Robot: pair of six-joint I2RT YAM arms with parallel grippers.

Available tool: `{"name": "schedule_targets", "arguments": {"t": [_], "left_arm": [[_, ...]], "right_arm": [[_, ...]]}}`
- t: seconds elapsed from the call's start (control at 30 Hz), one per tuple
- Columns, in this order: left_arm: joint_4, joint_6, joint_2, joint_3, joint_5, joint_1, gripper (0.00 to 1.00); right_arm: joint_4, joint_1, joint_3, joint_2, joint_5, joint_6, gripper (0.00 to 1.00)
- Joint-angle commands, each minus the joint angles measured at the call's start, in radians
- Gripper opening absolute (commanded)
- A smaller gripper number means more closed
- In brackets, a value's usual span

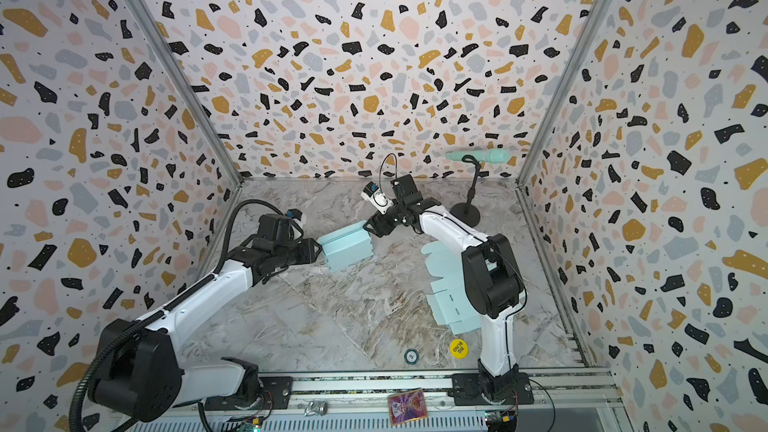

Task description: Fold the paper box

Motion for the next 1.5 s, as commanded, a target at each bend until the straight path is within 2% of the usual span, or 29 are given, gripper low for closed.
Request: {"name": "schedule_targets", "arguments": {"t": [0.0, 0.1, 0.37, 0.63, 0.97, 1.2, 1.33, 1.47], "left_arm": [[0.034, 0.024, 0.015, 0.032, -0.015, -0.008, 0.4], [0.032, 0.028, 0.024, 0.041, -0.028, -0.01, 0.37], [0.013, 0.043, 0.046, 0.073, -0.068, -0.009, 0.33], [-0.003, 0.052, 0.079, 0.109, -0.071, -0.017, 0.21], [-0.034, 0.053, 0.082, 0.114, -0.112, -0.036, 0.17], [-0.027, 0.044, 0.083, 0.108, -0.116, -0.04, 0.14], [-0.03, 0.047, 0.085, 0.114, -0.117, -0.043, 0.13], [-0.033, 0.049, 0.085, 0.117, -0.118, -0.045, 0.12]], "right_arm": [[-0.037, 0.015, 0.048, 0.013, -0.007, -0.015, 0.64], [-0.04, 0.018, 0.056, 0.02, 0.01, -0.01, 0.59], [-0.061, 0.024, 0.085, 0.033, 0.061, -0.021, 0.58], [-0.071, 0.026, 0.099, 0.048, 0.061, -0.026, 0.48], [-0.086, 0.026, 0.109, 0.058, 0.064, -0.027, 0.39], [-0.097, 0.027, 0.121, 0.072, 0.083, -0.022, 0.39], [-0.094, 0.029, 0.122, 0.074, 0.076, -0.018, 0.33], [-0.093, 0.03, 0.129, 0.077, 0.099, -0.013, 0.34]]}}
